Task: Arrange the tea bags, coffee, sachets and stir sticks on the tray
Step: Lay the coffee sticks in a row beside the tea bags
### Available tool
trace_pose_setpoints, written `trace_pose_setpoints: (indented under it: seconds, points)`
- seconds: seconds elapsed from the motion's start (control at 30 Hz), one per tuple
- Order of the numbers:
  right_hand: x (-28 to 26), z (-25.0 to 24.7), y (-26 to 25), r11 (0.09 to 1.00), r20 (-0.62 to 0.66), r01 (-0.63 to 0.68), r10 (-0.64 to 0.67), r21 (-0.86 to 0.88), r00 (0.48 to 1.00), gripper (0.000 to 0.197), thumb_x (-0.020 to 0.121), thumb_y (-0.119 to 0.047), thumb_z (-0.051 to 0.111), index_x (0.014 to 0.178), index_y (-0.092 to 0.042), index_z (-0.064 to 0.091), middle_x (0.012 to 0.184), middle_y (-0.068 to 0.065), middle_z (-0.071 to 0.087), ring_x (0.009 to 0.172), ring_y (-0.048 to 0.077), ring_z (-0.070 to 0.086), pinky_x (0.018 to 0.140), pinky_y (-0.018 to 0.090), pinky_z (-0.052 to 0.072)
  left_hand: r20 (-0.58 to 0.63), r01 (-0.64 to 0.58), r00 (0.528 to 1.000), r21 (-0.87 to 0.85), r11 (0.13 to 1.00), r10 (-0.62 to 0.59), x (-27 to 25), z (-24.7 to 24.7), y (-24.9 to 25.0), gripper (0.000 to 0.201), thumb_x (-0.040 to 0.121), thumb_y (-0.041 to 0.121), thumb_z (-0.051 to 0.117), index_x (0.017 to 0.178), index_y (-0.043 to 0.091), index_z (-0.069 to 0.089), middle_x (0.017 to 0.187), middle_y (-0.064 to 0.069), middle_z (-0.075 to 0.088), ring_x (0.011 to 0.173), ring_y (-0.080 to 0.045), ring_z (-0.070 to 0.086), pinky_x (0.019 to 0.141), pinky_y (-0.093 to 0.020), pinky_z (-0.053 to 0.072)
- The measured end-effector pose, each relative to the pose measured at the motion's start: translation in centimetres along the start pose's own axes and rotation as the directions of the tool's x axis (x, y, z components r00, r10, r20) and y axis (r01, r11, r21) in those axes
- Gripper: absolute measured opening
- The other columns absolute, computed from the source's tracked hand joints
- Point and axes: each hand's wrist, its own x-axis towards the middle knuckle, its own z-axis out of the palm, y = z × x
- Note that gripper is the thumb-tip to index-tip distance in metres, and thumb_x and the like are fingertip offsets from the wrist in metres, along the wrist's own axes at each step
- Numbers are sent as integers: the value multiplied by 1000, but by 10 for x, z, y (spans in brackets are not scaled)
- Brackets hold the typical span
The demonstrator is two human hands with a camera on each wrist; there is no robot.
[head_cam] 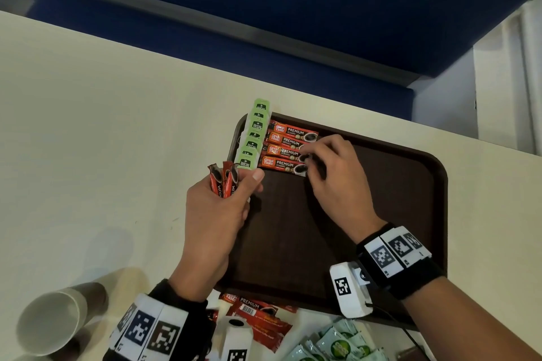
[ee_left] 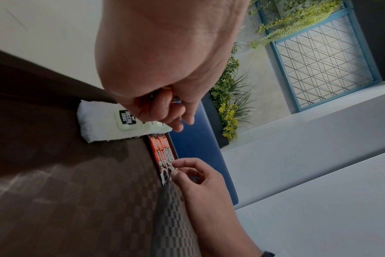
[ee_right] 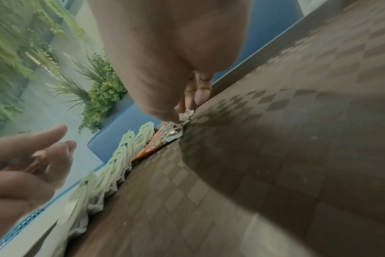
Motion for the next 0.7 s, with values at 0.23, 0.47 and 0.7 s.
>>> trace_pose_setpoints:
  seconds: [0.23,0.47,0.7]
  points:
    - [-12,8,-9,984,67,159,-153,-82,986,23,99,-21,73,122,-20,71,125,-2,55,118,17,51,82,29,54,8,-6,1000,-11,1000,6,0,0,0,23,95,43,80,87,21,81,83,-17,77,54,-11,53,60,-28,44]
    - [-15,8,-6,986,69,140,-134,-86,989,24,100,-21,71,124,-20,70,126,-1,57,120,17,52,84,31,56,-4,8,1000,-12,1000,-8,0,-2,-1,20,95,43,80,87,25,82,84,-12,79,54,-7,54,62,-27,47]
    - [-8,6,-9,995,7,84,-84,-59,996,26,101,-22,71,127,-20,69,127,-3,58,119,16,52,85,27,52,-4,7,1000,-7,1000,-7,-2,0,0,18,94,46,79,88,29,81,83,-12,79,55,-9,55,62,-29,47]
